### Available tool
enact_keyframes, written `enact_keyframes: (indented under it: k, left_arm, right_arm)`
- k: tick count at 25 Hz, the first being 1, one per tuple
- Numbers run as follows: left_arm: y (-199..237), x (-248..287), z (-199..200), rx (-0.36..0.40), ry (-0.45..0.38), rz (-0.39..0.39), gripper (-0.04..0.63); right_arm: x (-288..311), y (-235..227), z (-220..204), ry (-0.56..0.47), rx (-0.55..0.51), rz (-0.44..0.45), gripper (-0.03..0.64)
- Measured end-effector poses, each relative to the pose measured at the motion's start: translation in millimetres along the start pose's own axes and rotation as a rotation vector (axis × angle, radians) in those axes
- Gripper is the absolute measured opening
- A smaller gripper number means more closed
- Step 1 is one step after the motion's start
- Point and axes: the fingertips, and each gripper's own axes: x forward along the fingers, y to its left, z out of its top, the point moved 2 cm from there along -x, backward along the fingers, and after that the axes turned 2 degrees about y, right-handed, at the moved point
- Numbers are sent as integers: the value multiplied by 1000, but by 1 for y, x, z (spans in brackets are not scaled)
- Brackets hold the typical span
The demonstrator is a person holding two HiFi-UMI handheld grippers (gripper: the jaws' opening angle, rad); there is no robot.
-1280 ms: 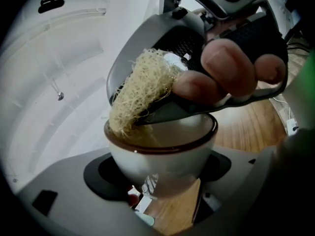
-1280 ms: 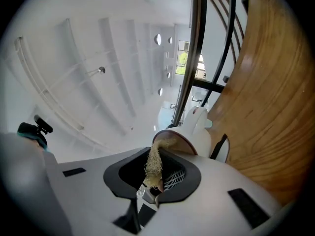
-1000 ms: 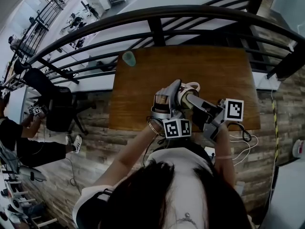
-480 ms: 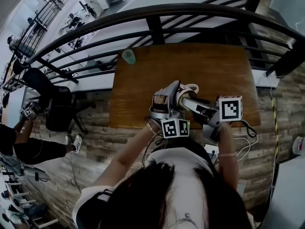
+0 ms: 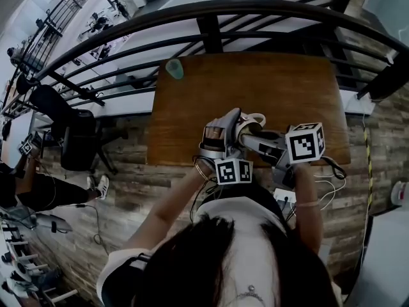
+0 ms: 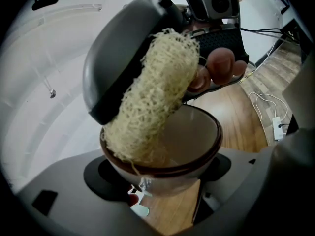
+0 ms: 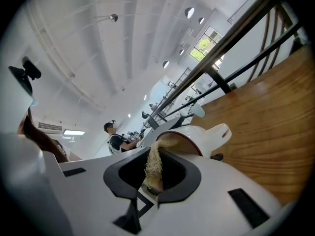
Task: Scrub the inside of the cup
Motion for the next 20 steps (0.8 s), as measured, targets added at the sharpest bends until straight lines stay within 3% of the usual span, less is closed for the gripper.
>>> enact_keyframes:
  k: [11,20]
  left_arm:
    - [-7,-6,-10,30,34,-51,407]
    - [-22,-28,-33,66,69,-103,407]
  right_arm:
    - [11,-1,-16,147,-88,-73,67]
    - [34,-5,-48,330,-206,-187,67]
